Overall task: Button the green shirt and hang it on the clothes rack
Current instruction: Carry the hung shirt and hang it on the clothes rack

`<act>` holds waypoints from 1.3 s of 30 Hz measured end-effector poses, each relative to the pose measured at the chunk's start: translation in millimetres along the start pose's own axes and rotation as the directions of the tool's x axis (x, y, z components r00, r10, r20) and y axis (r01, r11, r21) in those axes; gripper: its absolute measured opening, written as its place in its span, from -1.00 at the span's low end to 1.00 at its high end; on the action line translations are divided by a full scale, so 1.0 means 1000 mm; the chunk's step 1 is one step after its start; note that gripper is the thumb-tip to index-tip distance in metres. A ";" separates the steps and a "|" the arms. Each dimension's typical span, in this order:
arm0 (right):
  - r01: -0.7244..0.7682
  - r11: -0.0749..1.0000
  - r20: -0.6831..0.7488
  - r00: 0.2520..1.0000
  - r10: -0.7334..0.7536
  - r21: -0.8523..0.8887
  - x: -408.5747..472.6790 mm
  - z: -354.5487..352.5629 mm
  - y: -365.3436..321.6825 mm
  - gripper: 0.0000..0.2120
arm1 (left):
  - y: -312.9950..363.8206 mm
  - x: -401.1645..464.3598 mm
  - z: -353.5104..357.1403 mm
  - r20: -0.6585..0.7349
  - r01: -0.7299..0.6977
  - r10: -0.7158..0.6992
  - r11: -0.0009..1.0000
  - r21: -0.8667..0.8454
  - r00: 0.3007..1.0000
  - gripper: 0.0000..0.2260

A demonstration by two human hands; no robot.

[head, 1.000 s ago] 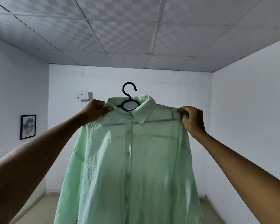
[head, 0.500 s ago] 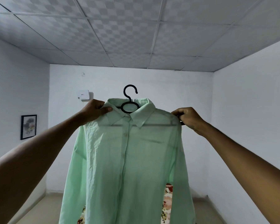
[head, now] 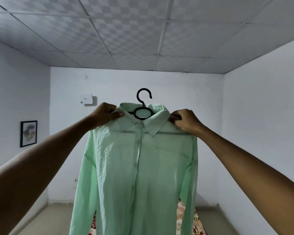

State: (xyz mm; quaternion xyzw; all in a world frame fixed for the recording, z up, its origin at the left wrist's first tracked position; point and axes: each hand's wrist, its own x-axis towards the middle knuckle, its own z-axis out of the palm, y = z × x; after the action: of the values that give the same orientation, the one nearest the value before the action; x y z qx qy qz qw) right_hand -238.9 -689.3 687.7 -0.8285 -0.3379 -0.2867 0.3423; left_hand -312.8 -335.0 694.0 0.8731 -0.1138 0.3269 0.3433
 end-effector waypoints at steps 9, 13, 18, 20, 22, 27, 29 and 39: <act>-0.048 0.978 0.055 0.998 0.038 0.205 0.010 0.000 0.032 -0.87 | -0.016 -0.020 -0.023 0.089 0.020 -0.036 0.985 0.170 0.995 -0.89; -0.059 0.957 0.085 0.996 0.036 0.286 0.015 0.004 0.038 -0.85 | -0.003 -0.040 -0.025 0.048 0.078 -0.079 0.997 0.017 0.996 -0.80; -0.041 0.925 0.100 0.995 0.003 0.378 0.009 0.009 0.047 -0.90 | 0.006 -0.063 -0.031 0.159 0.211 -0.221 0.975 0.076 0.962 -0.82; -0.041 0.910 0.115 0.993 -0.007 0.413 0.005 0.009 0.050 -0.91 | 0.007 -0.072 -0.034 0.132 0.262 -0.265 0.964 0.045 0.955 -0.86; -0.030 0.893 0.179 0.982 -0.057 0.449 0.002 0.010 0.049 -0.93 | 0.015 -0.081 -0.039 0.070 0.269 -0.271 0.963 0.029 0.960 -0.84; -0.101 0.836 0.514 0.826 -0.232 0.540 0.000 0.010 0.030 -0.58 | 0.029 -0.119 -0.055 -0.055 0.292 -0.290 0.956 0.033 0.955 -0.93; -0.072 0.835 0.561 0.771 -0.301 0.546 -0.008 0.022 0.011 -0.53 | 0.034 -0.151 -0.069 -0.117 0.328 -0.322 0.944 0.037 0.940 -0.86; 0.154 0.700 0.332 0.796 -0.506 0.698 -0.081 0.084 -0.166 -0.91 | 0.130 -0.355 -0.171 -0.087 0.587 -0.597 0.735 0.340 0.798 -0.34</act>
State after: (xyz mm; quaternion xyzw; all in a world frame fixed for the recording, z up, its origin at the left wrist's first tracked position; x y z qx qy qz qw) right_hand -393.1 -565.5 641.7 -0.6281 -0.6395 0.0119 0.4433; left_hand -722.0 -324.8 625.9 0.9149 0.2246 0.2034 0.2669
